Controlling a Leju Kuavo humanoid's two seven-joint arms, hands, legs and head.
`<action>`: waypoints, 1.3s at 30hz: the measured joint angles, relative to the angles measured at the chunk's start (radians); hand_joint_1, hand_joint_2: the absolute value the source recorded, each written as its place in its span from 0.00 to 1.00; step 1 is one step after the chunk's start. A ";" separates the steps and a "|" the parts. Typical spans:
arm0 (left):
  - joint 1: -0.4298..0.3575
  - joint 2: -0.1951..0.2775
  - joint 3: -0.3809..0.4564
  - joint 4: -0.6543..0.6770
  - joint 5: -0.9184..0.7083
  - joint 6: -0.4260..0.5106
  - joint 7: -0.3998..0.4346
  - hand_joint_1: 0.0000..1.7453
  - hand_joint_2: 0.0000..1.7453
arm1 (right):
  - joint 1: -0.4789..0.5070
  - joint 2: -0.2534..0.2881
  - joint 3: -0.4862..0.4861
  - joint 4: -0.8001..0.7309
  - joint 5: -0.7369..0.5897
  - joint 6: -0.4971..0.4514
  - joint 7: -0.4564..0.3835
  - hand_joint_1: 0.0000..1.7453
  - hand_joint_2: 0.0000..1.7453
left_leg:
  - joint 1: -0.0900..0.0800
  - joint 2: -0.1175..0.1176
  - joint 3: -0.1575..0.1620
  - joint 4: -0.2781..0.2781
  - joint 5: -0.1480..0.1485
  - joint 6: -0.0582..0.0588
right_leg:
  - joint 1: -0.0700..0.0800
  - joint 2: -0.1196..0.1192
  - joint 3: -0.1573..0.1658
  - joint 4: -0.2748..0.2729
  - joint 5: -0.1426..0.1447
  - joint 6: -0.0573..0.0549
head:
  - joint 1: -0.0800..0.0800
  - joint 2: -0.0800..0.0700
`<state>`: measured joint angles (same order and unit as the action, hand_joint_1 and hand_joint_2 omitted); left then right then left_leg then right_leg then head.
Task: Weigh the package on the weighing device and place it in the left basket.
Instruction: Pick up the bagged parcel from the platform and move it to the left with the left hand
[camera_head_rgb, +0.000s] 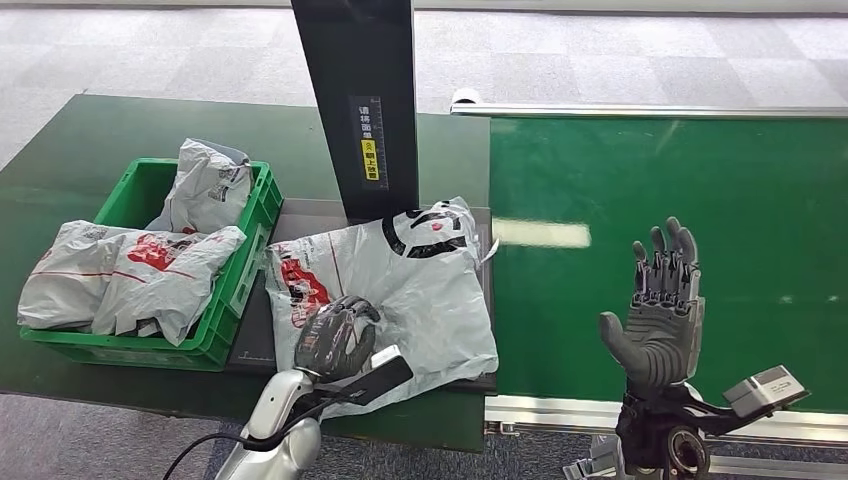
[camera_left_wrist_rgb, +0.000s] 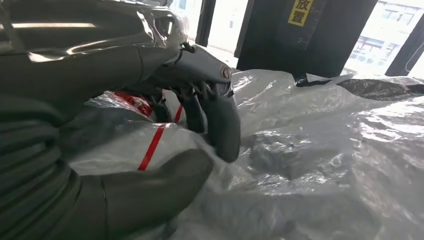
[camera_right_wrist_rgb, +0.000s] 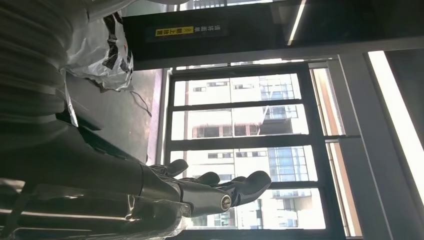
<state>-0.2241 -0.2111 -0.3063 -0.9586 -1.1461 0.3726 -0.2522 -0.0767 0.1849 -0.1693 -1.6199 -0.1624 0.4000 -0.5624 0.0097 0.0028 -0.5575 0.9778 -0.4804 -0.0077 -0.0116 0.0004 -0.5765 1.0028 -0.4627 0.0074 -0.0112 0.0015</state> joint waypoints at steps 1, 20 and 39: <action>-0.005 -0.001 -0.001 0.009 0.000 -0.002 -0.001 1.00 1.00 | 0.000 0.000 -0.001 0.000 0.002 -0.002 -0.001 0.00 1.00 | 0.000 0.000 0.000 0.000 0.000 0.000 | 0.000 0.000 0.000 0.000 0.000 0.000 | 0.000 0.000; 0.032 -0.008 -0.001 -0.091 0.246 0.202 -0.255 1.00 1.00 | 0.008 0.002 -0.011 -0.001 0.006 -0.040 -0.012 0.00 1.00 | 0.000 0.000 0.000 0.000 0.000 0.000 | 0.000 0.000 0.000 0.000 0.000 0.000 | 0.000 0.000; 0.106 0.076 -0.045 -0.674 0.411 0.005 -0.262 0.00 1.00 | 0.023 -0.008 -0.015 0.003 -0.018 -0.066 -0.026 0.00 1.00 | 0.000 0.000 0.000 0.000 0.000 0.000 | 0.000 0.000 0.000 0.000 0.000 0.000 | 0.000 0.000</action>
<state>-0.1183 -0.1354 -0.3511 -1.6325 -0.7350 0.3781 -0.5142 -0.0539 0.1773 -0.1843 -1.6173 -0.1809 0.3340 -0.5887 0.0097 0.0029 -0.5576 0.9777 -0.4803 -0.0077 -0.0116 0.0005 -0.5760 1.0028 -0.4628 0.0073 -0.0111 0.0015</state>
